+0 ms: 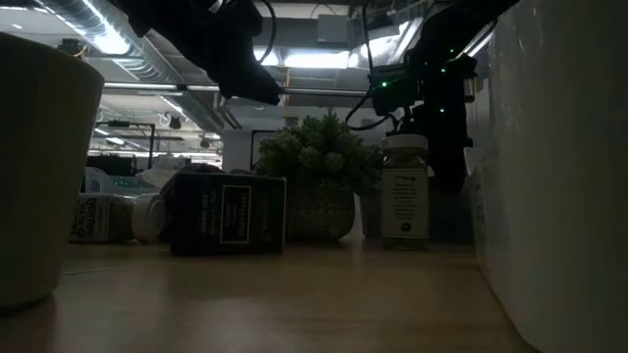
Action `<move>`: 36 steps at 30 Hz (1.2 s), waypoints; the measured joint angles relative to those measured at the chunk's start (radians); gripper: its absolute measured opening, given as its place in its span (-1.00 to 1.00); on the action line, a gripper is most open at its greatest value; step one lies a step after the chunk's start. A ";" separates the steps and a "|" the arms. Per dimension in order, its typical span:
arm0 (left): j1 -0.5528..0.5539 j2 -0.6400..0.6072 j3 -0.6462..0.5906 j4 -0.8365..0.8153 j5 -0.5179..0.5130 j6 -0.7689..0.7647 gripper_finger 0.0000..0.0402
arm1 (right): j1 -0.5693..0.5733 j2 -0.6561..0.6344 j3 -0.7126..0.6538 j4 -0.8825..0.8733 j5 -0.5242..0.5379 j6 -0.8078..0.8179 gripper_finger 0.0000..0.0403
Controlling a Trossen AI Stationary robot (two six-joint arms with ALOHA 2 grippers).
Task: Sort spices by type
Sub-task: Put the top green seasoning can into the black bin
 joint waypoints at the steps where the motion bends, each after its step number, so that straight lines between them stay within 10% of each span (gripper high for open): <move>1: 0.000 0.000 0.000 0.000 0.000 0.000 -0.19 | 0.000 0.000 0.000 0.000 0.000 0.000 -0.22; 36: -0.053 0.001 0.016 -0.013 0.000 -0.093 -0.19 | 0.000 -0.001 0.109 -0.202 -0.036 -0.031 -0.19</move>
